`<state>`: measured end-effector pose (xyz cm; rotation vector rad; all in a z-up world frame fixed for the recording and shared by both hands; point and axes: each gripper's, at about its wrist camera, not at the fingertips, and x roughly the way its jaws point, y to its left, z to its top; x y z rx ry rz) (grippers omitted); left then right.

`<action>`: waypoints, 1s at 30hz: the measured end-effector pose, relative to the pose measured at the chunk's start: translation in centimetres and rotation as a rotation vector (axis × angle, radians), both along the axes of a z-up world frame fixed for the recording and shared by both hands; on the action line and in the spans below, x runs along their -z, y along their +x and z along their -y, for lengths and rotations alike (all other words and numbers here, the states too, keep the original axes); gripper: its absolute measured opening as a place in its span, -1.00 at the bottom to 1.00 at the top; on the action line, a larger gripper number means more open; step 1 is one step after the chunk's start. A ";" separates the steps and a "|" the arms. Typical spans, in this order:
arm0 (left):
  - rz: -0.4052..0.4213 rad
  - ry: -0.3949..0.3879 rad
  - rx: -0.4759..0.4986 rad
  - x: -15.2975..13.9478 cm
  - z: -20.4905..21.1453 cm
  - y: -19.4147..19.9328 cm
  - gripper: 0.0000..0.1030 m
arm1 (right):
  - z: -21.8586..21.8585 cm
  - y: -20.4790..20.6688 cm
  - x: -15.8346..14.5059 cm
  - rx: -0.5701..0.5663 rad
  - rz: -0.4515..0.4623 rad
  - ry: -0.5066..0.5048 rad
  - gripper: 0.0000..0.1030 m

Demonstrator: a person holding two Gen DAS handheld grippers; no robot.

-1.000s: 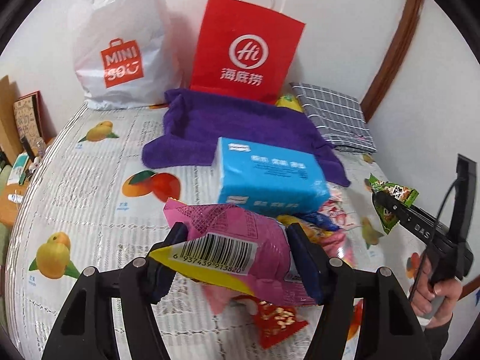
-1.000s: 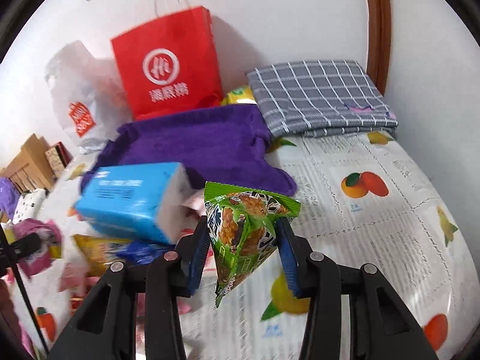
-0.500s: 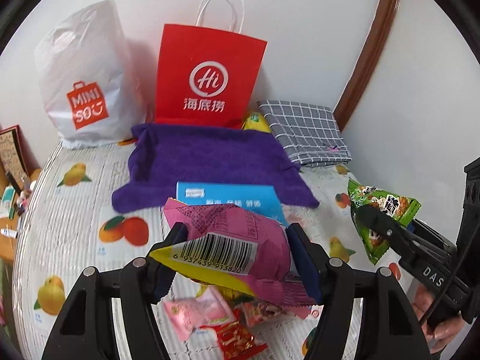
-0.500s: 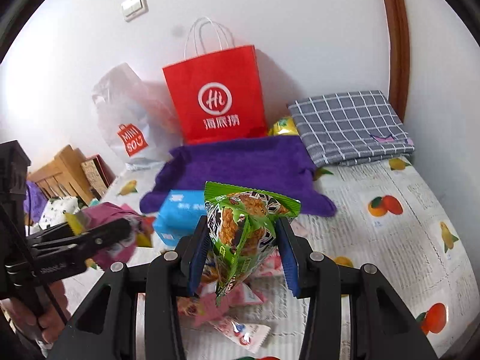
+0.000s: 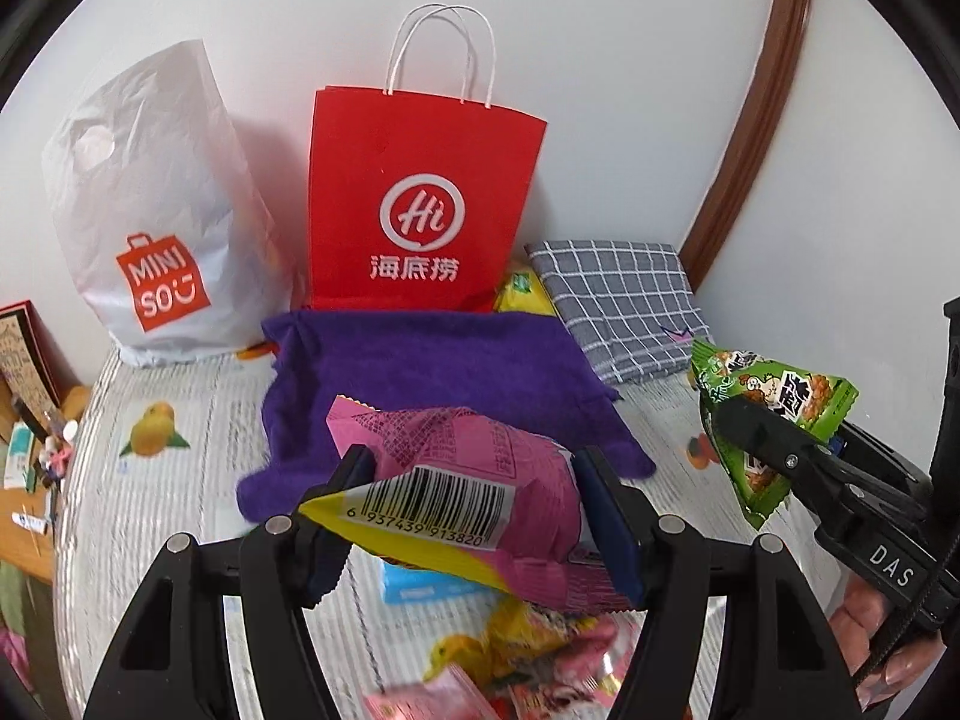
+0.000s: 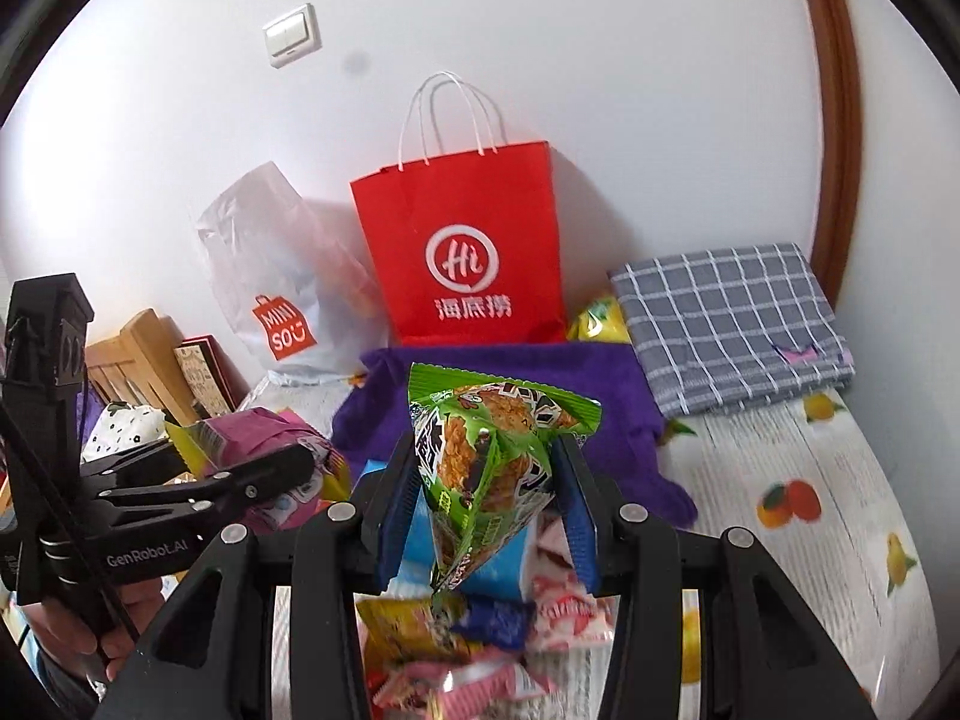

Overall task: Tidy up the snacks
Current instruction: 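Carry the pink bag and green snack onto the purple towel with both tools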

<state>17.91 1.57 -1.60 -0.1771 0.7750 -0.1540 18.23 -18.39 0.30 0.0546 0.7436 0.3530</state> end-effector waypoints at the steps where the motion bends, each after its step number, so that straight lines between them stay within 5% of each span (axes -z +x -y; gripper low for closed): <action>1: -0.001 -0.001 -0.004 -0.1 -0.2 0.4 0.30 | -0.3 0.6 0.0 -0.006 0.002 -0.001 -0.15; 15: -0.053 -0.008 -0.030 1.2 -3.2 7.4 0.30 | -3.4 9.9 2.1 -0.063 -0.070 0.032 -0.15; 30: -0.146 0.024 -0.029 5.7 -3.9 14.9 0.30 | -3.2 17.1 7.5 -0.070 -0.102 -0.090 -0.15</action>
